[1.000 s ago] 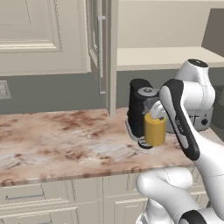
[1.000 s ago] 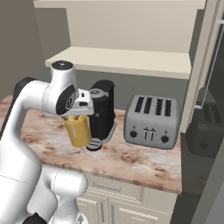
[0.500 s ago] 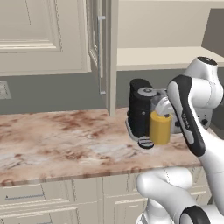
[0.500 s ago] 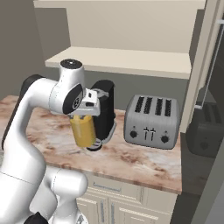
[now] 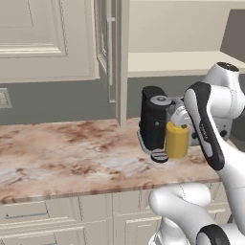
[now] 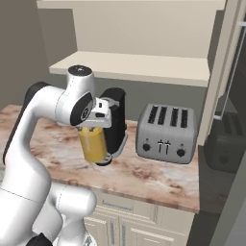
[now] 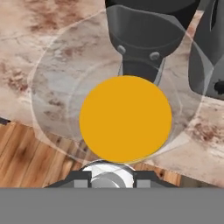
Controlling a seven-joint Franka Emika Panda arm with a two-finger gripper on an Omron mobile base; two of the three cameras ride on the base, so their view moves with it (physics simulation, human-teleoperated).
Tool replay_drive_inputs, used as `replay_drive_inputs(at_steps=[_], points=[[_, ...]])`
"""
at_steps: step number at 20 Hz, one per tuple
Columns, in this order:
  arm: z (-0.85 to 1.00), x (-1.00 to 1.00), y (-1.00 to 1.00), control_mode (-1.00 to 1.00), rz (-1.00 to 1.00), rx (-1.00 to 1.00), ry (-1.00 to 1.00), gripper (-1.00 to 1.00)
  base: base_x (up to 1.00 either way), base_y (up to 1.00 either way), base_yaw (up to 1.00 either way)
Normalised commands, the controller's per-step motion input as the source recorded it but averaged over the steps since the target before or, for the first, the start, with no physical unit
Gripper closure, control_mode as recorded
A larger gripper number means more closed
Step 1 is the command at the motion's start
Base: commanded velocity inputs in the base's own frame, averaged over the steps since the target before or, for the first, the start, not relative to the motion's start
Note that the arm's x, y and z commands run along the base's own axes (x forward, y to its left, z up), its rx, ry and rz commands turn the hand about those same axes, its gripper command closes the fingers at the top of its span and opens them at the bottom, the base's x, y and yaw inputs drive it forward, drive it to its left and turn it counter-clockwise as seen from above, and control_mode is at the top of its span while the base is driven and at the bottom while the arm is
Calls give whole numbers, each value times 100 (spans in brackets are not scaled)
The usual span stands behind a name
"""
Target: There is a tray on the dining counter. Grab the cup, mug, and pitcher and place them on the tray. The pitcher may be placed next to the tray if it cannot fit the tray.
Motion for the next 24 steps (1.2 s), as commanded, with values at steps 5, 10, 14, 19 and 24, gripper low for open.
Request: replay_drive_inputs(at_steps=[5, 10, 14, 19, 24], points=[[0, 0, 0, 100, 0, 0, 0, 100, -61, -9, 0], [0, 0, 0, 100, 0, 0, 0, 100, -75, -1, 3], [0, 0, 0, 100, 0, 0, 0, 100, -53, 0, 11], [0, 0, 0, 100, 0, 0, 0, 100, -17, 16, 28], [0, 0, 0, 100, 0, 0, 0, 100, -2, 38, 51]])
